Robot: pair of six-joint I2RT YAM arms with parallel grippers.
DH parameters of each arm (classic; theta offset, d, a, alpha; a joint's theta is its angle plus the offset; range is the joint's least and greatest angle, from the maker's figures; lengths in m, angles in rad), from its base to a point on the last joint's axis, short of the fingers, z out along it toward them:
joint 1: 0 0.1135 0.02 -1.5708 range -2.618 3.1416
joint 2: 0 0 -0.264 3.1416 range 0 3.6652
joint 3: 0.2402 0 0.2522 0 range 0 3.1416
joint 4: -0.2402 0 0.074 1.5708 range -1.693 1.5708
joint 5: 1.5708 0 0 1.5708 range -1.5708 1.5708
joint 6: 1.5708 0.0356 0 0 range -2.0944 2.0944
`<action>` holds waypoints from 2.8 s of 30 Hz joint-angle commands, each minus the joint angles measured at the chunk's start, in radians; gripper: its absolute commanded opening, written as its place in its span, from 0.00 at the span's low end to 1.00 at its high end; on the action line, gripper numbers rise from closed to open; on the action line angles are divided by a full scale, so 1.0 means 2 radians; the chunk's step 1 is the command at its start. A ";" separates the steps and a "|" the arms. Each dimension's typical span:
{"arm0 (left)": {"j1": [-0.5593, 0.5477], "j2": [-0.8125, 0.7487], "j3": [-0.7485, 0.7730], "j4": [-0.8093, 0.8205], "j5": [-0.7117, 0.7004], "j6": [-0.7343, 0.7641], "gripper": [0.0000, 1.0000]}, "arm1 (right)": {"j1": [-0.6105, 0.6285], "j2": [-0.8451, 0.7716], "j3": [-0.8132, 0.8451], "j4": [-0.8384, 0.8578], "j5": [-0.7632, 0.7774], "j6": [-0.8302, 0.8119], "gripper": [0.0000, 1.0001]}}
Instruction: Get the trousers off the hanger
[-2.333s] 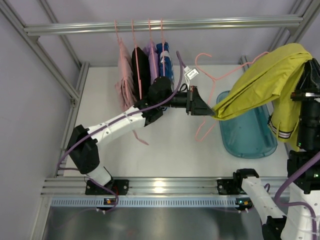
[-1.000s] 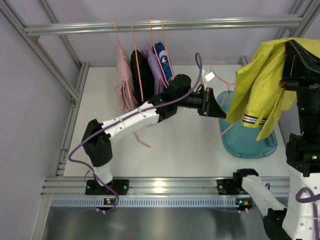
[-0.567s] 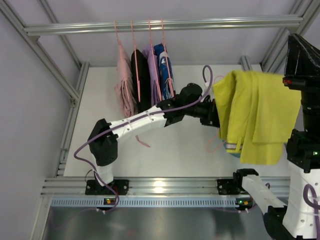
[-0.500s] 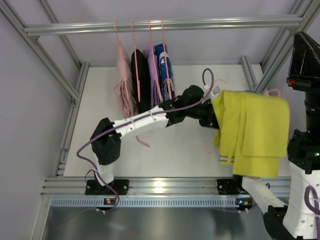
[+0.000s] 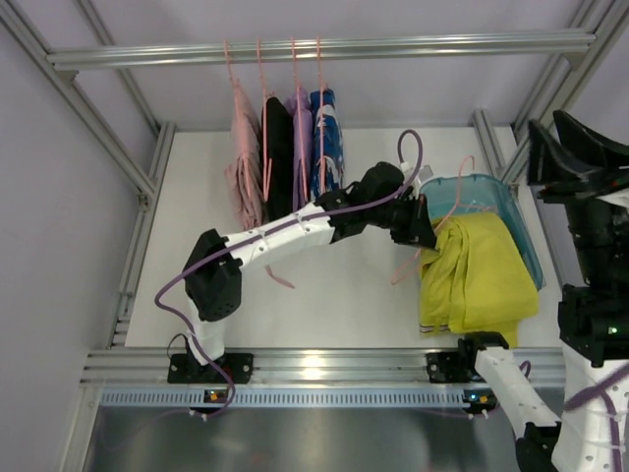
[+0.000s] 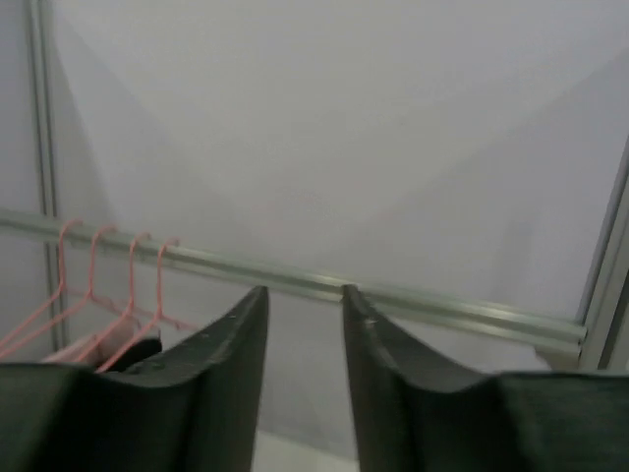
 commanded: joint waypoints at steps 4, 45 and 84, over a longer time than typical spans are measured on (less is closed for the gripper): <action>0.008 -0.021 0.065 0.064 -0.016 0.033 0.00 | -0.002 -0.011 -0.017 -0.198 -0.015 -0.058 0.70; 0.016 -0.044 0.071 0.101 0.016 0.028 0.00 | -0.039 0.053 -0.210 -0.404 -0.059 -0.210 0.99; 0.040 -0.050 0.003 0.132 -0.006 -0.014 0.00 | -0.116 0.041 0.078 -0.386 -0.244 -0.096 0.00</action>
